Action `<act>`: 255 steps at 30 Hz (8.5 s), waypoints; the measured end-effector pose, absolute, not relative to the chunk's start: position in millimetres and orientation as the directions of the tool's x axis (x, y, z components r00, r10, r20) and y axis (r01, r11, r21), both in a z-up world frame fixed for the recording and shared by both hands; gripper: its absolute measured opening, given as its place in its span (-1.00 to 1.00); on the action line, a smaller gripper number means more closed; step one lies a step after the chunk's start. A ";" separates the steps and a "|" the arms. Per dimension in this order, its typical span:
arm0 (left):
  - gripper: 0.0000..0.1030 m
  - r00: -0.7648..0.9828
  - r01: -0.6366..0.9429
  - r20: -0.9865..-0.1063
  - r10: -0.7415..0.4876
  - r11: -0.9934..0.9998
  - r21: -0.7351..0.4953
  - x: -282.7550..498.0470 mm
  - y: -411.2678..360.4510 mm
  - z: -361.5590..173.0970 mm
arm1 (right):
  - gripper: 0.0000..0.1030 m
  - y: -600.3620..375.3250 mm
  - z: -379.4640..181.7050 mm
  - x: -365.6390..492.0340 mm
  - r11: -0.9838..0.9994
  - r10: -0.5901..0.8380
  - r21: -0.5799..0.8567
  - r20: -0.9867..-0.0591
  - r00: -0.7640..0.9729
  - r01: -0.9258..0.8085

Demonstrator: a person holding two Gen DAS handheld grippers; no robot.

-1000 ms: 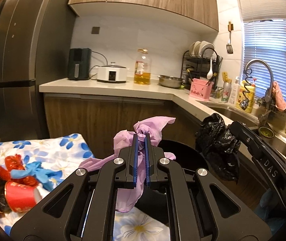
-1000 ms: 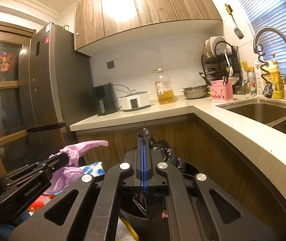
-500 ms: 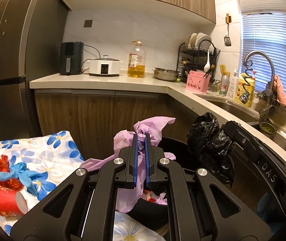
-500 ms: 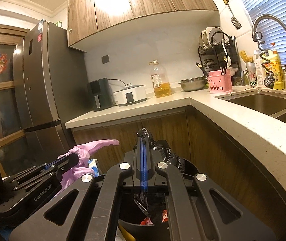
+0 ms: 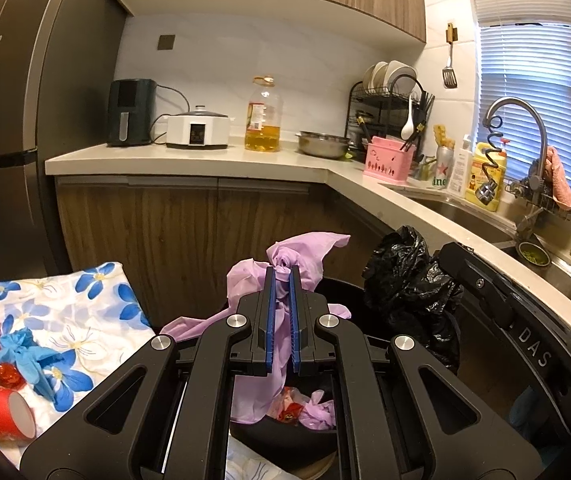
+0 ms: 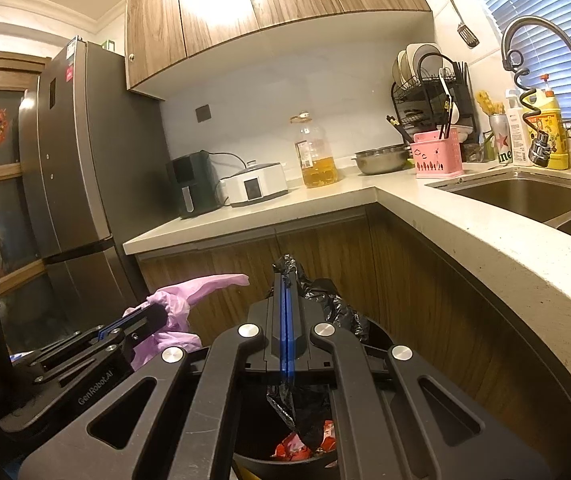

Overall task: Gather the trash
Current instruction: 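Open both tools to drop the bags into the bin, then move both open tools back toward the table, then grasp the red-and-white snack bag with the left tool while the right tool grasps the red cup, then carry the snack bag and red cup over the black trash bin, then open both tools to drop the snack bag and red cup into the bin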

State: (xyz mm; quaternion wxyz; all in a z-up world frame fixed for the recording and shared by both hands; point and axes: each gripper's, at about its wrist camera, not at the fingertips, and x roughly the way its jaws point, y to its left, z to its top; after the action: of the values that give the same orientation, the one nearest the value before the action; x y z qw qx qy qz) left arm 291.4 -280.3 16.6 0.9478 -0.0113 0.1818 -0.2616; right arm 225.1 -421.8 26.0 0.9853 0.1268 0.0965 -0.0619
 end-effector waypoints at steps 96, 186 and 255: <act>0.69 0.885 -0.347 -0.373 0.277 0.928 -0.135 122.9 98.3 -42.8 | 0.87 -104.0 -49.6 232.6 0.949 0.315 0.156 -0.392 0.864 -0.275; -0.96 0.924 -0.117 -0.381 0.026 0.969 -0.216 152.4 63.7 6.0 | 0.62 -182.0 -10.7 186.4 0.961 0.236 0.217 -0.329 0.914 -0.170; -0.95 0.788 0.496 -0.356 -0.503 0.860 -0.118 290.2 -276.5 6.9 | 0.62 -425.8 6.5 219.6 0.943 -0.177 0.237 -0.234 0.956 0.233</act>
State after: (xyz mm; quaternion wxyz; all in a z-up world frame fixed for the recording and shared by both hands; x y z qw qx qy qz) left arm 290.2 -276.5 6.9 0.9454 -0.0091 0.1907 -0.2641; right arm 219.6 -425.8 6.5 0.9801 0.1321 0.1052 -0.1047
